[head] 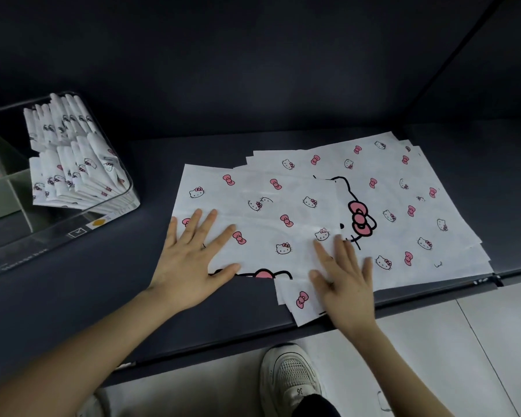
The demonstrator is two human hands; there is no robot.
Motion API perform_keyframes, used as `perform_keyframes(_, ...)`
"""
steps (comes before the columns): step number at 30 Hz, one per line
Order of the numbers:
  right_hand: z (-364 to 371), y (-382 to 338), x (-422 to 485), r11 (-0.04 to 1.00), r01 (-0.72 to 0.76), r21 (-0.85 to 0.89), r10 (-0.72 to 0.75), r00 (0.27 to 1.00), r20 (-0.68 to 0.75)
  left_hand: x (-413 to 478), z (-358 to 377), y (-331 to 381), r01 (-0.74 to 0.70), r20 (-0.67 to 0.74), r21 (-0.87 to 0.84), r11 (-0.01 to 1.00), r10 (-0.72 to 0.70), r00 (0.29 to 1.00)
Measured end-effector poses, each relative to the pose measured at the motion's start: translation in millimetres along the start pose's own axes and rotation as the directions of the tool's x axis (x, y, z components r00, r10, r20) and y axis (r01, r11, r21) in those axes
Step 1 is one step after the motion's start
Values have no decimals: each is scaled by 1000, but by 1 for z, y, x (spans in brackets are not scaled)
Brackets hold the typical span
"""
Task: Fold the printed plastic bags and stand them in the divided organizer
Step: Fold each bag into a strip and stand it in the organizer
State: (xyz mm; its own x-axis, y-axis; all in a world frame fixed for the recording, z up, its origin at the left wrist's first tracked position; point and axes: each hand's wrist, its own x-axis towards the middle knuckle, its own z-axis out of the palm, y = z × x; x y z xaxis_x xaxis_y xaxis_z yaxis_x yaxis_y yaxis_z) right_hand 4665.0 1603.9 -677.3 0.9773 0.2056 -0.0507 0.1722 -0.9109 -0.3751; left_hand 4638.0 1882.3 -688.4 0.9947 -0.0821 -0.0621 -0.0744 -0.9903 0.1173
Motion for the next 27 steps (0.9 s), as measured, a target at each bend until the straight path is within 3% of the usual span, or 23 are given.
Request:
perform_keyframes(3, -13, 21, -4, 995, -62, 76, 65, 997, -37, 0, -1, 1, 1, 1, -12, 1000, -1, 1000)
perform_keyframes(5, -18, 29, -5, 997, -20, 73, 29, 993, -118, 0, -2, 1, 5, 11, -22, 1000, -4, 1000)
perform_keyframes(8, -20, 34, -5, 970, 244, -3, -239, 949, -206, 0, -2, 1, 4, 23, -18, 1000, -4, 1000)
perform_keyframes(11, -17, 32, 2, 861, 489, -141, -509, 830, -230, 0, -2, -1, -1, 22, -39, 999, 1, 1000)
perform_keyframes(15, -11, 30, 13, 766, 578, -282, -641, 721, -262, -1, -8, -6, -28, 2, -158, 987, 29, 1000)
perform_keyframes(17, -11, 27, 17, 804, 545, -237, -594, 752, -286, -3, -16, -16, -51, -4, -235, 971, 52, 999)
perform_keyframes(20, -24, 17, 21, 894, 447, -22, -434, 855, -284, -5, -38, -38, -104, 117, -352, 930, 154, 981)
perform_keyframes(22, -39, 11, 29, 944, 301, 138, -276, 945, -175, 0, -52, -51, -87, 211, -436, 896, 196, 958)
perform_keyframes(25, -56, 4, 51, 953, 122, 277, -142, 989, 51, 14, -61, -65, 40, 286, -536, 843, 137, 948)
perform_keyframes(27, -65, -2, 67, 915, 29, 402, -72, 993, 92, 24, -60, -68, 143, 224, -696, 704, 23, 974)
